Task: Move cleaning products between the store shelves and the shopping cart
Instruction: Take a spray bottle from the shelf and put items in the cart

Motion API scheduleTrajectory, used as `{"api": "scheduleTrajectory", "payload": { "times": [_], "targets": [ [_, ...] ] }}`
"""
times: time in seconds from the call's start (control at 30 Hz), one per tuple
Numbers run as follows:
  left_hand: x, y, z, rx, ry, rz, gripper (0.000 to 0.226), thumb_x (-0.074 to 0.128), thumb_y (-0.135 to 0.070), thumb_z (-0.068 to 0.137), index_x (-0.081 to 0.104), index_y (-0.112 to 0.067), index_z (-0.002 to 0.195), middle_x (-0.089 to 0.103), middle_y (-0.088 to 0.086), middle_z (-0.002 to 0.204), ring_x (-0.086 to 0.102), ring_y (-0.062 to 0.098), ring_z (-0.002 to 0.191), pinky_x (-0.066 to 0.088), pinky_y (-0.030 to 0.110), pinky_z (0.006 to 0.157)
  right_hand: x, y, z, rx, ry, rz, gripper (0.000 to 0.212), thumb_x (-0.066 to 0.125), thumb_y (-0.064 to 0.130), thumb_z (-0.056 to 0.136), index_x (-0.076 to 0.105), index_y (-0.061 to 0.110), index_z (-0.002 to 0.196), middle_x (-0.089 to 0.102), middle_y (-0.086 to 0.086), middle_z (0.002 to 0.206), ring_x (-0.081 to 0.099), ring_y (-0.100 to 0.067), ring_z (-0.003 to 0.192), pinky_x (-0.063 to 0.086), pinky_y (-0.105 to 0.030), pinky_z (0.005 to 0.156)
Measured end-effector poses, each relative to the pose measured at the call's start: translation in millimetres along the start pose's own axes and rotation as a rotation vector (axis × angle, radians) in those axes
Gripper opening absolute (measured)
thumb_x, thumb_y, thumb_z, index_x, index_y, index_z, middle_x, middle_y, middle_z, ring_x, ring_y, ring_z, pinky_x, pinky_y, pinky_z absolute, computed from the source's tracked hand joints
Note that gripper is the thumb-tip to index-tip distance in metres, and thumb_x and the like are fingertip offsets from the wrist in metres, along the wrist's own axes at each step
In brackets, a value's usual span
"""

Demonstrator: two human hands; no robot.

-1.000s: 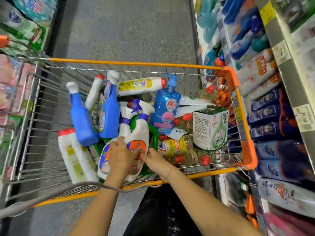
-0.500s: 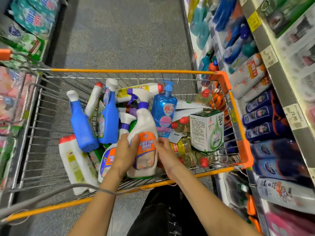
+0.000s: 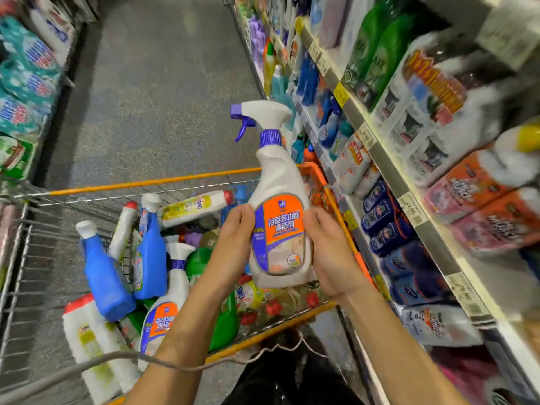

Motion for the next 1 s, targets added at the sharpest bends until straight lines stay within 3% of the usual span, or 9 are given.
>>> {"api": "scheduleTrajectory", "payload": {
  "times": [0.07, 0.17, 0.3, 0.43, 0.7, 0.8, 0.9, 1.0],
  "targets": [
    [13.7, -10.8, 0.1, 0.009, 0.031, 0.0, 0.075, 0.051, -0.069, 0.071, 0.061, -0.006, 0.111, 0.064, 0.022, 0.116, 0.058, 0.038, 0.115, 0.043, 0.058, 0.101, -8.1, 11.6, -4.3, -0.02, -0.036, 0.015, 0.024, 0.042, 0.024, 0.103, 0.054, 0.004, 0.109, 0.07, -0.01, 0.098, 0.069, -0.019, 0.085, 0.058, -0.032, 0.077],
    [33.4, -22.6, -3.6, -0.019, 0.086, -0.023, 0.075, 0.053, -0.064, 0.074, 0.059, -0.002, 0.116, 0.066, 0.022, 0.113, 0.059, 0.041, 0.112, 0.044, 0.06, 0.098, -21.7, 29.7, -14.8, -0.064, -0.07, -0.037, 0.03, 0.052, 0.034, 0.093, 0.058, 0.008, 0.107, 0.071, -0.014, 0.104, 0.069, -0.024, 0.092, 0.056, -0.043, 0.086],
    [63.6, -40.8, -10.4, -0.011, 0.158, -0.037, 0.051, 0.06, -0.052, 0.085, 0.062, -0.008, 0.109, 0.07, 0.016, 0.106, 0.065, 0.033, 0.102, 0.046, 0.058, 0.097, -40.3, 63.2, -36.3, -0.173, -0.097, -0.081, 0.023, 0.055, 0.023, 0.094, 0.059, 0.012, 0.113, 0.073, -0.006, 0.103, 0.071, -0.018, 0.089, 0.058, -0.03, 0.075],
    [112.2, -79.7, -21.5, 0.127, 0.309, -0.002, 0.042, 0.057, -0.051, 0.086, 0.062, -0.014, 0.103, 0.067, 0.019, 0.109, 0.064, 0.03, 0.101, 0.045, 0.059, 0.098, -67.2, 110.6, -68.1, -0.335, -0.175, -0.037, 0.035, 0.059, 0.033, 0.082, 0.059, 0.012, 0.11, 0.074, -0.006, 0.1, 0.071, -0.02, 0.089, 0.058, -0.033, 0.076],
    [233.4, -160.4, -53.2, 0.349, 0.672, 0.02, 0.056, 0.053, -0.056, 0.081, 0.062, -0.006, 0.104, 0.068, 0.024, 0.107, 0.06, 0.046, 0.106, 0.046, 0.061, 0.094, -119.6, 204.5, -145.9, -0.632, -0.468, -0.022, 0.033, 0.056, 0.03, 0.085, 0.06, 0.013, 0.113, 0.075, -0.005, 0.101, 0.071, -0.018, 0.088, 0.058, -0.03, 0.074],
    [271.8, -177.3, -66.8, 0.351, 0.788, 0.046, 0.059, 0.052, -0.056, 0.082, 0.063, -0.004, 0.107, 0.071, 0.02, 0.102, 0.063, 0.043, 0.103, 0.047, 0.061, 0.094, -136.9, 226.6, -171.1, -0.691, -0.584, -0.057, 0.032, 0.057, 0.035, 0.085, 0.061, 0.016, 0.11, 0.075, -0.003, 0.098, 0.072, -0.019, 0.087, 0.059, -0.033, 0.073],
    [304.6, -193.7, -79.6, 0.369, 0.924, 0.119, 0.062, 0.049, -0.056, 0.084, 0.063, -0.001, 0.11, 0.072, 0.019, 0.102, 0.066, 0.04, 0.102, 0.047, 0.059, 0.096, -155.0, 242.1, -186.7, -0.758, -0.697, -0.037, 0.022, 0.055, 0.026, 0.094, 0.062, 0.011, 0.108, 0.075, -0.006, 0.094, 0.071, -0.019, 0.083, 0.059, -0.031, 0.071],
    [334.3, -212.3, -91.1, 0.482, 0.961, 0.21, 0.078, 0.047, -0.066, 0.079, 0.058, 0.007, 0.104, 0.067, 0.029, 0.102, 0.062, 0.047, 0.1, 0.047, 0.061, 0.093, -172.1, 255.8, -192.9, -0.806, -0.777, 0.0, 0.023, 0.054, 0.019, 0.098, 0.06, 0.002, 0.111, 0.074, -0.013, 0.097, 0.071, -0.02, 0.082, 0.059, -0.031, 0.071]
  ]
}}
Point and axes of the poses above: each hand's wrist, its own z-axis towards the middle knuckle, its own x-axis out of the palm, y = z × x, the point moved 2 cm from there along z, towards the middle knuckle
